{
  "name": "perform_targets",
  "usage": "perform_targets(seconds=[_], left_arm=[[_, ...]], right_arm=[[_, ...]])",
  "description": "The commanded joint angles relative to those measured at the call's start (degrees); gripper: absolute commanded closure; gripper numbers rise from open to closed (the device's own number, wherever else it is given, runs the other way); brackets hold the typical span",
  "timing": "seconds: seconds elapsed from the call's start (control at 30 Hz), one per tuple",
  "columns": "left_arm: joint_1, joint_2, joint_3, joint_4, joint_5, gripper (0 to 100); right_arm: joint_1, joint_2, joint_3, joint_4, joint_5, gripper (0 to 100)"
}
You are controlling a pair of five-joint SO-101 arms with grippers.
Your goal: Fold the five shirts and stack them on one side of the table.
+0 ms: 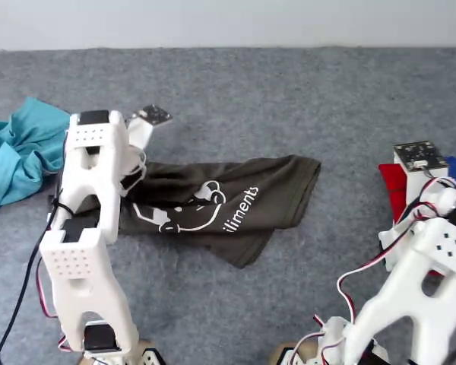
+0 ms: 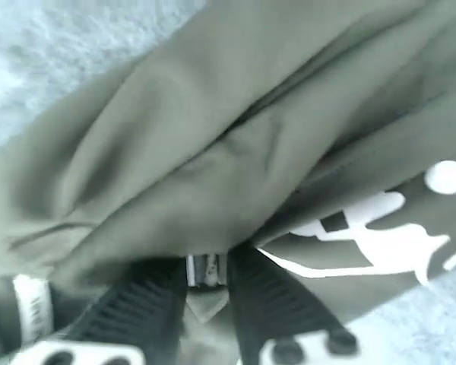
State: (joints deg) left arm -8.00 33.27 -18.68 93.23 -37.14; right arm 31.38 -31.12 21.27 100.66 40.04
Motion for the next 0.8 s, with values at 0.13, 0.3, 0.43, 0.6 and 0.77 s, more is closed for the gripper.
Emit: perform_targets(seconds=[0.13, 0.3, 0.43, 0.6, 0.77], left_arm=[[0.0, -6.2, -10.6, 7.2, 0.3, 99], [-0.4, -9.0, -10.4, 7.3, 0.3, 99], [-0.4, -11.1, -10.1, 7.3, 0.4, 99], [0.0, -10.8, -2.6, 7.2, 0.3, 98], [-0.5, -5.4, 1.0, 5.3, 0.3, 96]], right_arm=[[-2.2, -1.6, -0.2, 2.2, -0.5, 98.7], [-7.0, -1.2, -0.2, 2.2, -0.6, 98.7], [-9.1, -1.1, -0.2, 2.2, -0.7, 98.7], [-9.2, -1.1, -0.2, 2.2, -0.7, 98.7], [-9.1, -1.1, -0.2, 2.2, -0.7, 98.7]])
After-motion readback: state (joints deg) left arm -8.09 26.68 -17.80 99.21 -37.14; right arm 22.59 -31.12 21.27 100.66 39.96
